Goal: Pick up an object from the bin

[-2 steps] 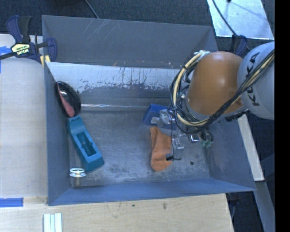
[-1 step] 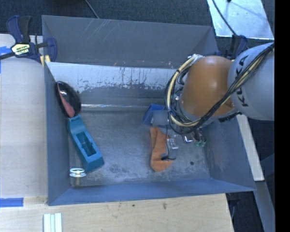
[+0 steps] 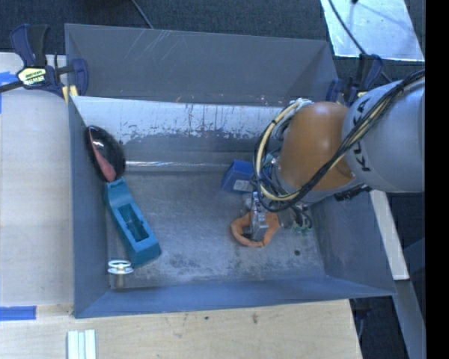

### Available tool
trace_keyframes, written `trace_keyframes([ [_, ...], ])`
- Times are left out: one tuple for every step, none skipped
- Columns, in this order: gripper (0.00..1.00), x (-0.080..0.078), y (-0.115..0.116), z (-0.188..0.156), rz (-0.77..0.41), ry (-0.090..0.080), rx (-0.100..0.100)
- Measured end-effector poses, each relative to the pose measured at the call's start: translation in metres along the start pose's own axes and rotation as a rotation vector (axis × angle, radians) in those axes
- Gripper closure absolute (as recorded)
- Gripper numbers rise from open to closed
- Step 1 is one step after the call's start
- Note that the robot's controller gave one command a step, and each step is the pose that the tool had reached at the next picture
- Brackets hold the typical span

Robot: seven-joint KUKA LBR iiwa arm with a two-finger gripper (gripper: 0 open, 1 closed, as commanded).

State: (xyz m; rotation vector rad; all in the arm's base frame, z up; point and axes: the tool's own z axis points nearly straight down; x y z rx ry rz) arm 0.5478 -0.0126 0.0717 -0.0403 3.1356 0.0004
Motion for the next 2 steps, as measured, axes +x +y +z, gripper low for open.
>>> trace_keyframes([
  [1.00, 0.000, 0.000, 0.000, 0.000, 0.000, 0.000],
  [1.00, -0.009, -0.012, -0.161, 0.030, 0.000, 0.001],
])
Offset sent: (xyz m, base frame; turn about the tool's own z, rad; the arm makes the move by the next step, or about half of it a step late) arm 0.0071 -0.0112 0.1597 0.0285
